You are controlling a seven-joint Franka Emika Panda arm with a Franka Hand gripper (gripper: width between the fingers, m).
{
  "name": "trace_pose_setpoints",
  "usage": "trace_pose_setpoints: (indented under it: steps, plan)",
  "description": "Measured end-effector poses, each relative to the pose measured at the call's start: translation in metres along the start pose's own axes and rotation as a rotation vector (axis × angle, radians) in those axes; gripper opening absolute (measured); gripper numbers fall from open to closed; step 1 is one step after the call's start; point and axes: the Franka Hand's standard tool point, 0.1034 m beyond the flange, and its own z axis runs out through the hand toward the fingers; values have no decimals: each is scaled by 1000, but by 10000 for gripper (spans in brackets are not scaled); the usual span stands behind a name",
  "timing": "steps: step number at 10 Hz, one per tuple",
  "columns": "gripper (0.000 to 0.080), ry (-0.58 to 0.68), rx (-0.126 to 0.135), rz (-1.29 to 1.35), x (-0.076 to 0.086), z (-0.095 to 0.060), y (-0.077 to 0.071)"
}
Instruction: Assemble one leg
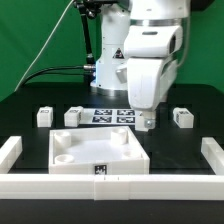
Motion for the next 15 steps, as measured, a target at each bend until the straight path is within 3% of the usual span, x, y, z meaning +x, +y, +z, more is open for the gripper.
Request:
trace_pose_setpoints:
  steps: [3, 8, 10, 13, 15]
  plan:
    - [650, -15, 32, -192, -36, 19, -5]
    - [650, -13, 28, -270, -41, 21, -3]
    - [650, -13, 6, -424, -62, 27, -16]
    - [650, -39, 11, -516, -95, 29, -31]
    - [650, -37, 12, -500, -95, 30, -31]
